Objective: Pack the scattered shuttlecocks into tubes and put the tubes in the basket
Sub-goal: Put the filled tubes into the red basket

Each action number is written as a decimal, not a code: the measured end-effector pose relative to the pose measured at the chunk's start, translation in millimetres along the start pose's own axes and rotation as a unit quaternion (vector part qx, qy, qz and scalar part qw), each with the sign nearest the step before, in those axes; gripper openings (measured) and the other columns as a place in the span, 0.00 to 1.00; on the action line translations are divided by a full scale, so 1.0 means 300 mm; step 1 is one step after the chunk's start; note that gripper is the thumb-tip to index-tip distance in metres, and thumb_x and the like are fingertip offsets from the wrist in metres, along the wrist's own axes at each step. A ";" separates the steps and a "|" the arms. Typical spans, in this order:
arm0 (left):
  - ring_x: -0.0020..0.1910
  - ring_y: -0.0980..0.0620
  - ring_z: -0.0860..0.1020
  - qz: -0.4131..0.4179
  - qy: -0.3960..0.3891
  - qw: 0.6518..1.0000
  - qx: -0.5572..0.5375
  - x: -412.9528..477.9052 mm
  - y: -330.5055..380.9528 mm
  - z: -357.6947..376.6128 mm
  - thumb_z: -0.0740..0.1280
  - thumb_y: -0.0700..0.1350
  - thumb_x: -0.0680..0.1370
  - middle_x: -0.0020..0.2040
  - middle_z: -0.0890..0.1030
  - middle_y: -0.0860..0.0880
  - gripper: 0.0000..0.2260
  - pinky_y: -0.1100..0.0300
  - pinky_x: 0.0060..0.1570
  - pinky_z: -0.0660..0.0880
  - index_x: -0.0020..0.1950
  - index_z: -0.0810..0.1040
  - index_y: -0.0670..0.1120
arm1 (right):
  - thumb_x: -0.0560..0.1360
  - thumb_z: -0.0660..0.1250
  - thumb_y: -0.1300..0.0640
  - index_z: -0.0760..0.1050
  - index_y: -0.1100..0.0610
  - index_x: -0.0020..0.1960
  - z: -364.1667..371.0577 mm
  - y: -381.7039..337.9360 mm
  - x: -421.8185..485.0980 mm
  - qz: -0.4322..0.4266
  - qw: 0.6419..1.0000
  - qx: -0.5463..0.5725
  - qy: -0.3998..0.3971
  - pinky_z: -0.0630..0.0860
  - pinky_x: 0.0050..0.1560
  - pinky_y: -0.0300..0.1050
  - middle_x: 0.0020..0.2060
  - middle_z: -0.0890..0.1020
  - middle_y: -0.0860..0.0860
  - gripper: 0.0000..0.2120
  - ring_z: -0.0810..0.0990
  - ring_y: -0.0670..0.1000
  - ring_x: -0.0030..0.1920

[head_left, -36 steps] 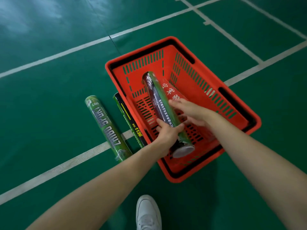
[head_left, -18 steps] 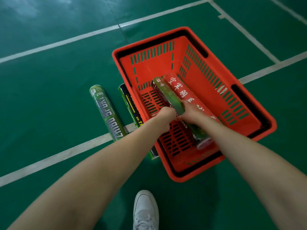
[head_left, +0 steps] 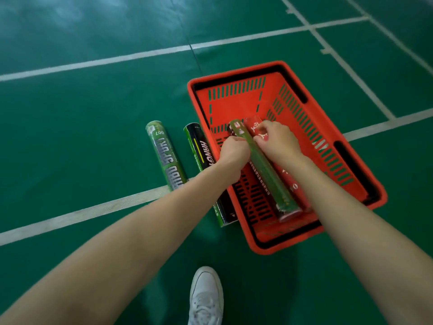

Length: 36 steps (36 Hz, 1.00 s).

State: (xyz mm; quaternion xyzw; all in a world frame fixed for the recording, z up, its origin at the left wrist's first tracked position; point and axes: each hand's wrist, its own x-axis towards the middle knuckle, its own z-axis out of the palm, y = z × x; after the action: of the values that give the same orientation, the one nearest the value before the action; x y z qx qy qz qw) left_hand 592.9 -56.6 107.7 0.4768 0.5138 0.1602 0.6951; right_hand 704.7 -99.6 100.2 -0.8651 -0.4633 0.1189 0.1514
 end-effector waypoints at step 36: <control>0.63 0.39 0.73 -0.177 0.116 0.977 -0.008 0.217 -0.640 -0.563 0.75 0.47 0.71 0.70 0.68 0.40 0.46 0.44 0.65 0.70 0.77 0.46 0.45 | 0.79 0.57 0.53 0.71 0.56 0.65 0.783 -0.299 -0.100 0.257 0.956 0.143 -0.013 0.63 0.64 0.56 0.65 0.71 0.56 0.16 0.66 0.57 0.66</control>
State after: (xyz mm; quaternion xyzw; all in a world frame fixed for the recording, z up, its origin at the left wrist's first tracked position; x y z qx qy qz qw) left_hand 422.5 -20.9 -90.7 0.3504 0.6658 0.0928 0.6521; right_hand 538.6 -41.9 -82.0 -0.9225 -0.2057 0.2300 0.2319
